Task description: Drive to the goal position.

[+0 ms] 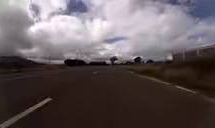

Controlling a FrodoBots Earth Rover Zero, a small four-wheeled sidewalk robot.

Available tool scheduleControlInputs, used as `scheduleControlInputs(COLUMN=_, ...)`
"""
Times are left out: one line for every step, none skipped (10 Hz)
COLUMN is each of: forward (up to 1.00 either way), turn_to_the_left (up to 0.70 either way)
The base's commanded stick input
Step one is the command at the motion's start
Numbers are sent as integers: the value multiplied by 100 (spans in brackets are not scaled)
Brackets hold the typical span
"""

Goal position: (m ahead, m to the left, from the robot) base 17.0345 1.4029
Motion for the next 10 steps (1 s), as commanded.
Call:
scheduleControlInputs(forward=70, turn_to_the_left=0)
scheduleControlInputs(forward=70, turn_to_the_left=0)
scheduleControlInputs(forward=70, turn_to_the_left=0)
scheduleControlInputs(forward=70, turn_to_the_left=0)
scheduleControlInputs(forward=70, turn_to_the_left=0)
scheduleControlInputs(forward=70, turn_to_the_left=0)
scheduleControlInputs(forward=70, turn_to_the_left=0)
scheduleControlInputs(forward=70, turn_to_the_left=0)
scheduleControlInputs(forward=70, turn_to_the_left=0)
scheduleControlInputs(forward=70, turn_to_the_left=0)
